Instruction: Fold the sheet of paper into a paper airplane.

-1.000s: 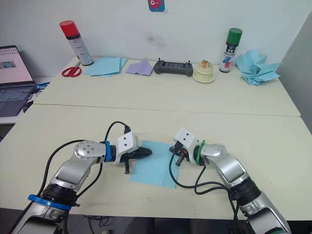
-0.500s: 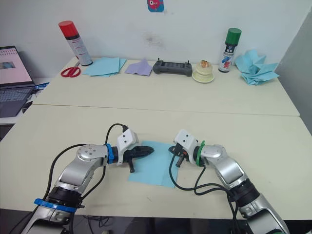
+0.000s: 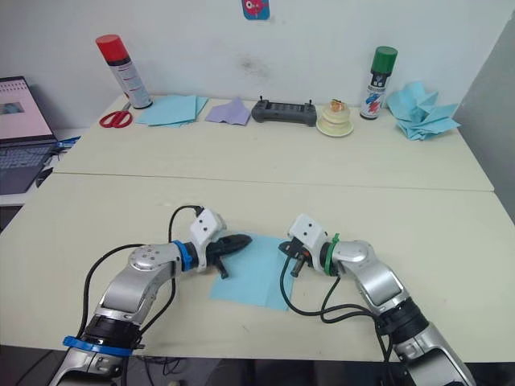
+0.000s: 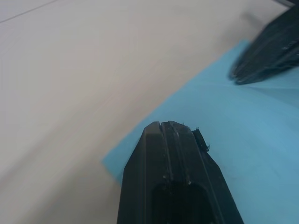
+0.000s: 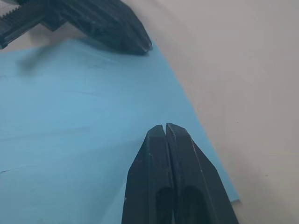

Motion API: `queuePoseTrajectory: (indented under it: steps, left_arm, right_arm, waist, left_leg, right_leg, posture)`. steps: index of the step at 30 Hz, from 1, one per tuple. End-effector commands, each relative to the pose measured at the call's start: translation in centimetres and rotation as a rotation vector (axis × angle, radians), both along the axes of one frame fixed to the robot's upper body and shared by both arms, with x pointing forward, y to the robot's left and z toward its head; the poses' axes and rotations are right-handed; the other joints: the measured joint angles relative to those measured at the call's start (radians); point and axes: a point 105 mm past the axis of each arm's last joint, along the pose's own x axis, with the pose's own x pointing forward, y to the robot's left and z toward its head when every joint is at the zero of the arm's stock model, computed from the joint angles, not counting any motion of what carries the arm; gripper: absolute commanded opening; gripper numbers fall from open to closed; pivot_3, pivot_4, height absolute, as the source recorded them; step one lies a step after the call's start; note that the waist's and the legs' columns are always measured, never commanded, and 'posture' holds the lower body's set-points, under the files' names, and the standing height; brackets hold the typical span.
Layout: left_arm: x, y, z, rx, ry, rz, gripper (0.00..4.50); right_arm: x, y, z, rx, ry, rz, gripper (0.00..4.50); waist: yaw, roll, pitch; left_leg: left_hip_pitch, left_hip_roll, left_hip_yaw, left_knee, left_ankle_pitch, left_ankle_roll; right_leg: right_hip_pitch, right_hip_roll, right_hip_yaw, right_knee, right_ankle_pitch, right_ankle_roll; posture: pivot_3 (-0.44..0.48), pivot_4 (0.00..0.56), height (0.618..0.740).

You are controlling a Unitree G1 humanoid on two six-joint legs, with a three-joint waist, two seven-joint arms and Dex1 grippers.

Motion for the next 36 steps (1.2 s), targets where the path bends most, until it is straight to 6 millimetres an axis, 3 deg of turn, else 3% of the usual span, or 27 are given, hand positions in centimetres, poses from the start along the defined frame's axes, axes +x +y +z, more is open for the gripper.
queuePoseTrajectory:
  steps: [1,4,6,10,14,16,24,29,32,36]
  left_arm:
    - [-0.3,0.0,3.5,-0.153,-0.097,0.011,0.00]
    - [-1.4,-1.1,6.8,-0.300,-0.139,-0.047,0.00]
    - [-2.1,-1.6,7.2,-0.293,-0.124,-0.093,0.00]
    - [-3.2,-2.3,6.1,-0.208,-0.064,-0.164,0.00]
    - [-3.7,-1.6,1.3,0.062,0.016,-0.187,0.00]
    - [-3.6,-1.4,0.2,0.096,0.033,-0.181,0.00]
    - [-3.2,-1.5,-2.1,0.141,0.039,-0.190,0.00]
    - [-3.3,-1.9,-2.1,0.129,0.037,-0.196,0.00]
    - [-3.4,-2.0,-2.2,0.128,0.039,-0.202,0.00]
    - [-3.3,-1.9,-2.2,0.130,0.039,-0.199,0.00]
  right_arm:
    - [0.0,-0.4,-0.5,-0.016,0.014,-0.014,0.06]
    - [0.1,-0.4,-0.5,-0.017,0.012,-0.014,0.06]
    - [0.1,-0.4,-0.5,-0.018,0.010,-0.013,0.06]
    - [0.3,-0.4,-0.5,-0.019,0.007,-0.012,0.06]
    - [0.4,-0.4,-0.3,-0.018,-0.001,-0.009,0.06]
    - [0.3,-0.3,0.0,-0.006,-0.009,-0.005,0.06]
    - [0.6,-2.4,1.0,-0.001,-0.043,-0.081,0.06]
    - [-0.4,-2.6,4.7,0.205,-0.026,-0.099,0.06]
    - [-1.4,-3.1,5.7,0.263,0.019,-0.101,0.61]
    - [-1.7,-3.3,5.5,0.300,0.095,-0.165,2.02]
  waist:
    - [0.000,0.000,0.000]
    - [0.002,-0.001,0.000]
    - [0.001,-0.001,0.000]
    - [-0.002,0.000,0.000]
    - [-0.002,0.000,0.000]
    - [-0.002,0.000,0.000]
    - [0.005,0.000,0.000]
    - [0.003,0.000,0.000]
    - [0.003,0.000,0.000]
    - [0.004,0.000,0.000]
  left_leg:
    - [0.000,0.000,0.000,0.000,0.000,0.000]
    - [-0.001,0.000,0.000,0.000,0.000,0.000]
    - [-0.001,0.000,-0.001,0.000,0.000,0.000]
    - [0.003,0.000,0.000,-0.001,0.000,0.000]
    - [0.004,0.000,0.001,-0.001,0.000,0.000]
    - [0.005,0.000,0.002,-0.002,0.000,0.000]
    - [0.005,0.000,0.002,-0.002,0.000,0.000]
    - [0.005,0.000,0.002,-0.002,0.000,0.000]
    - [0.005,0.000,0.001,-0.002,0.000,0.000]
    - [0.005,0.000,0.002,-0.002,0.000,0.000]
  right_leg:
    - [0.000,0.000,0.000,0.000,0.000,0.000]
    - [0.000,0.000,0.000,0.000,0.000,0.000]
    - [0.000,0.000,0.000,0.000,0.000,0.000]
    - [0.001,0.000,0.000,0.000,0.000,0.000]
    - [0.002,0.000,0.001,0.000,0.000,0.000]
    - [0.002,0.000,0.002,0.000,-0.001,0.001]
    - [0.003,0.000,0.001,0.000,-0.001,0.001]
    - [0.003,0.000,0.002,0.000,-0.001,0.001]
    - [0.003,0.000,0.001,0.000,-0.001,0.002]
    - [0.003,0.000,0.002,0.000,-0.003,0.005]
  posture:
    - [0.000,0.150,0.740]
    - [0.000,0.150,0.740]
    - [0.000,0.150,0.740]
    - [0.000,0.150,0.740]
    - [0.000,0.150,0.740]
    - [0.000,0.150,0.740]
    - [0.000,0.150,0.740]
    - [0.000,0.150,0.740]
    - [0.000,0.150,0.740]
    - [0.000,0.150,0.740]
